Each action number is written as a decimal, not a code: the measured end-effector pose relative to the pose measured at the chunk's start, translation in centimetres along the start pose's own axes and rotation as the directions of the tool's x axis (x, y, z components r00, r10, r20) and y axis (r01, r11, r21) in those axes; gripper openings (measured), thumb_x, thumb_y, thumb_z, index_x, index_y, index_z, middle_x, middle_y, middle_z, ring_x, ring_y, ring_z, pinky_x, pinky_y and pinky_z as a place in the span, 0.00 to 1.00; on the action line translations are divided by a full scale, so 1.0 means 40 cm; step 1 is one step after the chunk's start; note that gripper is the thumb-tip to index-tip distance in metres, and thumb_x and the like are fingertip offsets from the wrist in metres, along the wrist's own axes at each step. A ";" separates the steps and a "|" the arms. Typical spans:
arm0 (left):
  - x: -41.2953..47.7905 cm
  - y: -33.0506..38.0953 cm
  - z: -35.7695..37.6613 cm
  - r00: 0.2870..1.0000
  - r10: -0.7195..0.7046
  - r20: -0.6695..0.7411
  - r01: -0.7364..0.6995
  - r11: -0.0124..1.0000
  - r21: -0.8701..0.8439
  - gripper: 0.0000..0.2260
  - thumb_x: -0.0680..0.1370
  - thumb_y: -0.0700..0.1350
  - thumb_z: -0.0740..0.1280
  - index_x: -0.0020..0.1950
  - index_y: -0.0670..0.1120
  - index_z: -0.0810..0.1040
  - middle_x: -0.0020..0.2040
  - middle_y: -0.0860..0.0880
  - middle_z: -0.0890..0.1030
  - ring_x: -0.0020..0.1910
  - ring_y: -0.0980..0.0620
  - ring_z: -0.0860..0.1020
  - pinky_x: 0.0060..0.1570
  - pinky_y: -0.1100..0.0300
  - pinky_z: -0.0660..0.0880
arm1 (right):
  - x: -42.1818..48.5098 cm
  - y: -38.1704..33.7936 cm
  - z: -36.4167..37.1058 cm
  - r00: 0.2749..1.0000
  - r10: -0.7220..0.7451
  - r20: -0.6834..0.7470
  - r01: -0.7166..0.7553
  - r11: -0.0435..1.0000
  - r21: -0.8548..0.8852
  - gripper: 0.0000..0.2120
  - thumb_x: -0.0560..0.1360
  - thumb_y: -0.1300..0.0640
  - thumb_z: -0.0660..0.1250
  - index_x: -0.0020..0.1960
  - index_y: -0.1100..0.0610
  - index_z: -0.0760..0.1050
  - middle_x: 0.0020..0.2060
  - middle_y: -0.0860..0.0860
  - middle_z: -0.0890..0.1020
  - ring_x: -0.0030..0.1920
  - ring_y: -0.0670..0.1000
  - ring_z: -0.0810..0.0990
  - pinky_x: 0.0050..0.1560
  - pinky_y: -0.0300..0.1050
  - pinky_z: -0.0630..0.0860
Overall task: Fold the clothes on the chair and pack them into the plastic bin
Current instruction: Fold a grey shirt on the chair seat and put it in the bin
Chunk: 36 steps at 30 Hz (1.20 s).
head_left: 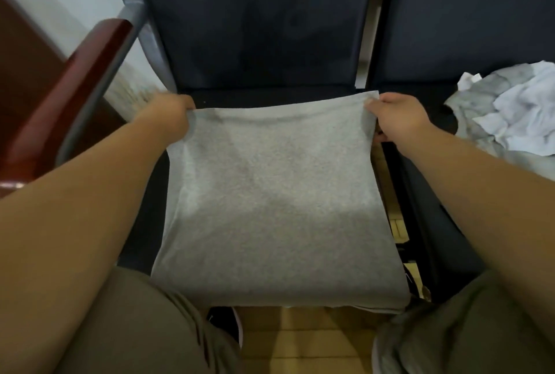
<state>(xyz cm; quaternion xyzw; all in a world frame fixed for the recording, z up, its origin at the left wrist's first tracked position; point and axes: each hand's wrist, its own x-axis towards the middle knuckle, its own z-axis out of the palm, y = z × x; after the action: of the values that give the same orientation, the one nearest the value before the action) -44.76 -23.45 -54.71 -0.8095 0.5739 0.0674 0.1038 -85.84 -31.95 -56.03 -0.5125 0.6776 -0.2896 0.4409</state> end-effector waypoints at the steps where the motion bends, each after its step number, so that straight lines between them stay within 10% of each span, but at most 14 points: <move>1: 0.000 -0.002 0.013 1.000 -0.011 0.010 0.011 1.000 -0.010 0.20 0.81 0.35 0.63 0.73 0.46 0.75 0.64 0.37 0.76 0.62 0.35 0.76 0.64 0.41 0.76 | 0.006 0.006 0.005 1.000 0.006 -0.009 -0.006 1.000 -0.012 0.04 0.83 0.47 0.68 0.48 0.42 0.80 0.52 0.49 0.84 0.52 0.54 0.85 0.53 0.55 0.86; 12: -0.072 0.035 0.054 0.984 0.031 0.173 -0.052 0.992 0.116 0.27 0.83 0.50 0.63 0.81 0.45 0.63 0.76 0.39 0.65 0.73 0.35 0.69 0.71 0.39 0.71 | -0.069 0.008 0.102 0.935 -0.316 0.158 0.352 0.794 -0.496 0.21 0.83 0.53 0.64 0.74 0.54 0.73 0.69 0.54 0.72 0.61 0.56 0.78 0.57 0.51 0.79; 20: -0.134 -0.019 0.126 0.918 0.062 0.393 -0.033 0.996 -0.080 0.44 0.80 0.74 0.55 0.87 0.53 0.39 0.86 0.44 0.39 0.85 0.36 0.46 0.82 0.39 0.51 | -0.142 0.031 0.154 0.864 -0.071 0.499 0.464 0.498 -0.733 0.37 0.82 0.32 0.60 0.86 0.41 0.52 0.86 0.48 0.47 0.84 0.59 0.47 0.82 0.60 0.55; 36: -0.035 -0.064 0.126 0.943 0.046 0.329 -0.029 0.998 -0.059 0.42 0.79 0.77 0.49 0.85 0.61 0.34 0.85 0.50 0.34 0.84 0.36 0.38 0.80 0.34 0.46 | -0.027 0.031 0.199 0.892 -0.123 0.435 0.430 0.524 -0.735 0.39 0.78 0.25 0.56 0.84 0.34 0.49 0.85 0.42 0.44 0.85 0.55 0.41 0.83 0.61 0.46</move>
<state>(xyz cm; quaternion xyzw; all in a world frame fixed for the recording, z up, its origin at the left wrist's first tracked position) -42.76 -20.12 -59.06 -0.7782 0.5618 0.2191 0.1756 -79.19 -30.08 -60.28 -0.7998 0.5575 0.0780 0.2082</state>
